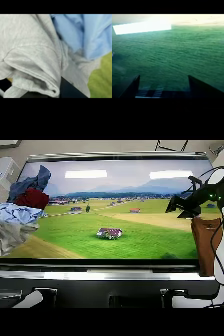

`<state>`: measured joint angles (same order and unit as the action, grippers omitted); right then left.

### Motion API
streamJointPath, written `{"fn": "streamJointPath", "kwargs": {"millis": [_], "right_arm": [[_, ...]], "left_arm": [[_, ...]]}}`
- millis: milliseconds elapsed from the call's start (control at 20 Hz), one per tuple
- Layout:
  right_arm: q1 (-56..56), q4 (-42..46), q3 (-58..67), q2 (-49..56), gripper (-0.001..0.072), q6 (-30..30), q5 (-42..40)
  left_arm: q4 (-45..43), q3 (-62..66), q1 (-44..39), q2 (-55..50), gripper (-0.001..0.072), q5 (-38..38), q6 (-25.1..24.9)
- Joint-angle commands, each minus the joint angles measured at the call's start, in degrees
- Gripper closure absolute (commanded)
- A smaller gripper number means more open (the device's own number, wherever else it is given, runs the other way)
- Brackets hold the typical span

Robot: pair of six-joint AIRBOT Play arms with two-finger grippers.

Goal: Fold the clothes and pants, and hang the long-sleeved shirts on hangers.

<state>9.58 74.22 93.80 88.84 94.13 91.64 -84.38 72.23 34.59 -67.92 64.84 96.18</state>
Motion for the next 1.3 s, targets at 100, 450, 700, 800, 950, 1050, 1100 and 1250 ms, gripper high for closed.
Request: {"fn": "streamJointPath", "kwargs": {"millis": [100,450,700,800,950,1050,1100,1250], "right_arm": [[0.0,-1.4,0.0,0.0,0.0041,0.1,-0.6],[0.0,-1.4,0.0,0.0,0.0041,-0.1,2.0],[0.0,1.6,0.0,-1.0,0.0041,-3.0,4.5],[0.0,5.3,0.0,-2.0,0.0041,-3.1,4.2],[0.0,7.5,0.0,-2.3,0.0041,-3.9,4.5],[0.0,7.5,0.0,-2.3,0.004,-4.0,4.4],[0.0,7.4,0.0,-2.3,0.004,-4.0,4.0],[0.0,7.4,0.0,-2.1,0.004,-4.0,2.1]], "left_arm": [[14.0,1.2,-16.1,25.4,0.0686,-12.6,6.1],[18.4,0.9,-58.4,29.5,0.0686,-36.0,11.9],[18.4,0.9,-73.9,10.1,0.0685,-31.1,11.9],[18.5,0.9,-77.9,-0.5,0.0685,-26.6,11.9],[22.2,1.0,-82.0,-15.2,0.0683,-22.1,11.8],[30.1,2.3,-81.3,-20.9,0.003,-18.2,9.6],[32.9,3.6,-79.7,-21.7,0.0,-15.2,5.4],[30.5,9.6,-70.5,-19.5,0.0001,-3.7,-3.5]]}}
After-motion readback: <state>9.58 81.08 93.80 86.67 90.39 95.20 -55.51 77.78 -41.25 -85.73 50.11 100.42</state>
